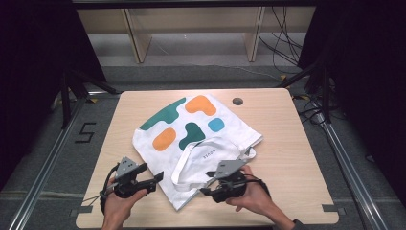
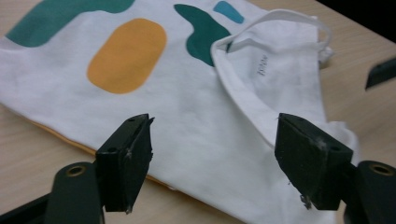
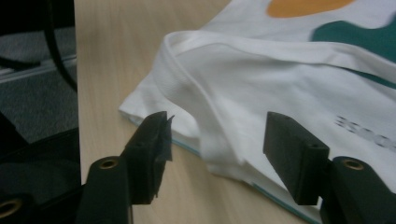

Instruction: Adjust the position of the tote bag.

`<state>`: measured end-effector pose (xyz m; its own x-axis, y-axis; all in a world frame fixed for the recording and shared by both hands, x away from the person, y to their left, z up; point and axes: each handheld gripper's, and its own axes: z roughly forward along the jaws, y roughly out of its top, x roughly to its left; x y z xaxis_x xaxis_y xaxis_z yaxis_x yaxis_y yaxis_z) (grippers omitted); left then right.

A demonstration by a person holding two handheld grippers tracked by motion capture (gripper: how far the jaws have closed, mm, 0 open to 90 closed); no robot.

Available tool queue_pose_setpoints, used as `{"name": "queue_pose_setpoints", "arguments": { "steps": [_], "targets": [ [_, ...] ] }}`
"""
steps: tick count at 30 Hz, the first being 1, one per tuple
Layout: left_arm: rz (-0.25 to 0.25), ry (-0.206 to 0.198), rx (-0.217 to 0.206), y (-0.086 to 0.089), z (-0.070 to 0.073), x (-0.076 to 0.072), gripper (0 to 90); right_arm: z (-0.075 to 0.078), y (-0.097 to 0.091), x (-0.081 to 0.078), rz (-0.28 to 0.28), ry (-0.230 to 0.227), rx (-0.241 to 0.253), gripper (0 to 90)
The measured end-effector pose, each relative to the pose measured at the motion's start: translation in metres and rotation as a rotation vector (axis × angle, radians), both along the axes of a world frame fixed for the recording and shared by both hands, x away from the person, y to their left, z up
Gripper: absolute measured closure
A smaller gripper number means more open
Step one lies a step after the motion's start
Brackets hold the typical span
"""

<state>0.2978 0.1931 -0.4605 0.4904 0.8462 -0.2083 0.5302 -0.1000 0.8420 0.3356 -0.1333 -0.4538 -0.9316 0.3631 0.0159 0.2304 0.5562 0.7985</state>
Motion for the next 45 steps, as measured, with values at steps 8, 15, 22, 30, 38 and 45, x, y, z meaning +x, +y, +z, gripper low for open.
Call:
{"name": "queue_pose_setpoints", "arguments": {
  "steps": [8,15,22,30,38,45],
  "targets": [
    [-0.084,0.036,0.135,-0.036,-0.024,-0.042,24.1,0.001,-0.072,0.008,-0.211,0.014,0.031,38.8],
    [-0.146,0.059,0.246,-0.057,-0.029,-0.038,22.7,-0.007,-0.092,0.01,-0.263,0.036,0.029,37.8],
    [-0.179,0.052,0.364,-0.085,-0.039,-0.031,23.6,-0.008,-0.101,0.016,-0.292,0.043,0.033,36.7],
    [-0.163,-0.044,0.545,-0.097,-0.045,-0.024,30.8,-0.008,-0.106,0.018,-0.303,0.064,0.029,36.4],
    [-0.233,-0.045,0.495,-0.085,-0.046,-0.025,52.9,-0.007,-0.115,0.022,-0.339,0.051,0.037,36.4],
    [-0.213,-0.047,0.519,-0.054,-0.039,-0.021,60.7,-0.006,-0.129,0.027,-0.398,0.045,0.038,36.8]
  ]
}}
